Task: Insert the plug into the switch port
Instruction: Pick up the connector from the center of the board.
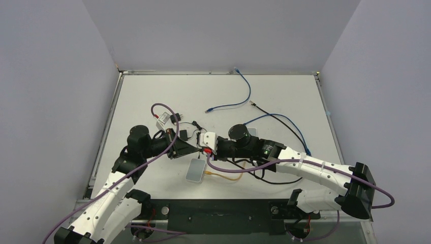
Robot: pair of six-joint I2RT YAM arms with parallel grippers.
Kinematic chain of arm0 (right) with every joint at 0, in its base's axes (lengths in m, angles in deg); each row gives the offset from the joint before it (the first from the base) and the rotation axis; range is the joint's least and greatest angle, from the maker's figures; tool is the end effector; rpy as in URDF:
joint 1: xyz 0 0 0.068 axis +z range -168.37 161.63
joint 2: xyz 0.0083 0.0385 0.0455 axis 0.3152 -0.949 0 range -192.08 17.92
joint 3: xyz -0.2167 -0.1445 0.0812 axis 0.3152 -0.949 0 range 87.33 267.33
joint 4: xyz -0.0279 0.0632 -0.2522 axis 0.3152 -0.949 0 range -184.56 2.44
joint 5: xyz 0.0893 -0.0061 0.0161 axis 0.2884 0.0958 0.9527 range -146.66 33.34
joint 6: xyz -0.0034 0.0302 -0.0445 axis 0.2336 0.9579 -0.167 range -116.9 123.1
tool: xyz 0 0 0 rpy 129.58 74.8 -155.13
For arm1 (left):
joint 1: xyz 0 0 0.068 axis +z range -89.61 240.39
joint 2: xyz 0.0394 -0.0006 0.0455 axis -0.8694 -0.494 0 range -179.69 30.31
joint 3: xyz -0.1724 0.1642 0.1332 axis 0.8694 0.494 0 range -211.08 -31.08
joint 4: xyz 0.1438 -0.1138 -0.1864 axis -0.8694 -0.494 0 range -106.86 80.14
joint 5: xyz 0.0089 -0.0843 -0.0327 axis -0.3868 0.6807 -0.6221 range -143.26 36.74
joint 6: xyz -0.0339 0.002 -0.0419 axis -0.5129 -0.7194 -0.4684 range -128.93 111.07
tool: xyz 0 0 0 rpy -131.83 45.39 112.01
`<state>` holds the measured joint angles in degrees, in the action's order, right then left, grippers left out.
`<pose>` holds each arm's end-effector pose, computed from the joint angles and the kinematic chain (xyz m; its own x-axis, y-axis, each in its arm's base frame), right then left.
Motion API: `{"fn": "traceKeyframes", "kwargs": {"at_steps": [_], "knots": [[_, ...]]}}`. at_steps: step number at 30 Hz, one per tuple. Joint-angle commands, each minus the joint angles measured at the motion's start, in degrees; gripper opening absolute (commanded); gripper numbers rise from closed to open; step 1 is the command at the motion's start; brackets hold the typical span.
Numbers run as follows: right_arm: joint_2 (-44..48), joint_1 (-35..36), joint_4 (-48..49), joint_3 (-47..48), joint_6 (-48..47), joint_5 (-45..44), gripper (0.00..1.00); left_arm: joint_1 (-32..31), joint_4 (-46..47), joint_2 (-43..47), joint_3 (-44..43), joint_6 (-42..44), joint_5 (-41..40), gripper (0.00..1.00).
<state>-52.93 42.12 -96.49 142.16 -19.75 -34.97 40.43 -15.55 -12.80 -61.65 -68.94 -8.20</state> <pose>0.1278 0.2523 0.3078 0.1865 -0.4028 -0.8961 -0.9780 0.0106 -0.2084 0.1545 -0.0828 0.2682 -0.9032 -0.3229 -0.2829 0.1816 0.3097 -0.9333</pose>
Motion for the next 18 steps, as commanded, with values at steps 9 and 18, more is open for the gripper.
{"fn": "traceKeyframes", "kwargs": {"at_steps": [9, 18], "knots": [[-1.5, 0.6, 2.1, 0.7, 0.1, -0.5, 0.0, 0.5, 4.7, 0.4, -0.2, -0.8, 0.9, 0.0], [-1.7, 0.3, -2.2, 1.0, -0.9, -3.7, 0.0, 0.8, 4.7, 0.2, -0.1, 1.0, -0.8, 0.5]]}}
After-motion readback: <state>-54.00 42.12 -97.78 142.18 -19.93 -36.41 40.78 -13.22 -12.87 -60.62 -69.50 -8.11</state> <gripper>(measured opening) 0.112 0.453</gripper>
